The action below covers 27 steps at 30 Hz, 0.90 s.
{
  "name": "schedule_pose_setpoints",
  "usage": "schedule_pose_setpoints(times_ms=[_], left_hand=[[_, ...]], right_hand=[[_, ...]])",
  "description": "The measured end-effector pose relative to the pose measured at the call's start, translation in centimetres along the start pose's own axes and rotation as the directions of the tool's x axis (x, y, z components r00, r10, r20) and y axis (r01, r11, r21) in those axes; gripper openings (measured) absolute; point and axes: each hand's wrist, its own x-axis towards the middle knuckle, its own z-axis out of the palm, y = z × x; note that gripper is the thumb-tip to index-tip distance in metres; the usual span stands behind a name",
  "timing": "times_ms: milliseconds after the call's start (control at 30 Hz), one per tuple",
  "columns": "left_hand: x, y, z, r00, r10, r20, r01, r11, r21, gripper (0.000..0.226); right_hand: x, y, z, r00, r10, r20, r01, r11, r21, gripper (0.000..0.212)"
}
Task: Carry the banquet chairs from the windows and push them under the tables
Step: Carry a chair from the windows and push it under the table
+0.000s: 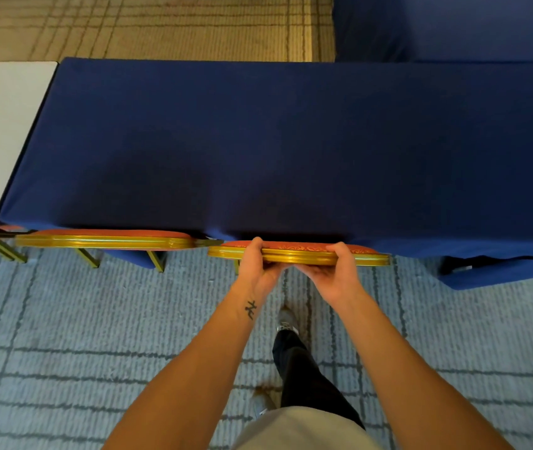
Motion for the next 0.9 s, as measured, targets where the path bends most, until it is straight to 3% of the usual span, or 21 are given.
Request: schedule_pose_setpoints(times_ms=[100, 500, 633, 800, 900], left_hand=[[0.5, 1.3, 0.2, 1.0, 0.012, 0.015, -0.011, 1.0, -0.021, 0.023], [2.3, 1.9, 0.5, 1.0, -0.027, 0.016, 0.027, 0.999, -0.037, 0.012], [1.5, 1.2, 0.0, 1.0, 0.007, 0.027, -0.009, 0.997, 0.074, 0.008], [-0.7, 0.8, -0.8, 1.0, -0.003, 0.015, 0.002, 0.996, 0.089, 0.044], [-2.2, 1.6, -1.8, 1.0, 0.013, 0.018, -0.015, 0.997, 0.082, 0.05]], right_hand=[[0.5, 0.1, 1.3, 1.0, 0.001, -0.008, -0.001, 1.0, -0.022, 0.043], [1.8, -1.0, 2.2, 0.999, 0.041, -0.002, -0.041, 0.999, 0.005, 0.044], [1.1, -0.8, 1.8, 0.998, 0.057, 0.008, -0.056, 0.998, -0.039, 0.04], [0.4, -0.3, 1.0, 0.992, 0.096, 0.086, -0.091, 0.994, -0.059, 0.05], [-0.7, 1.0, 1.8, 0.973, 0.186, 0.137, -0.167, 0.976, -0.141, 0.059]])
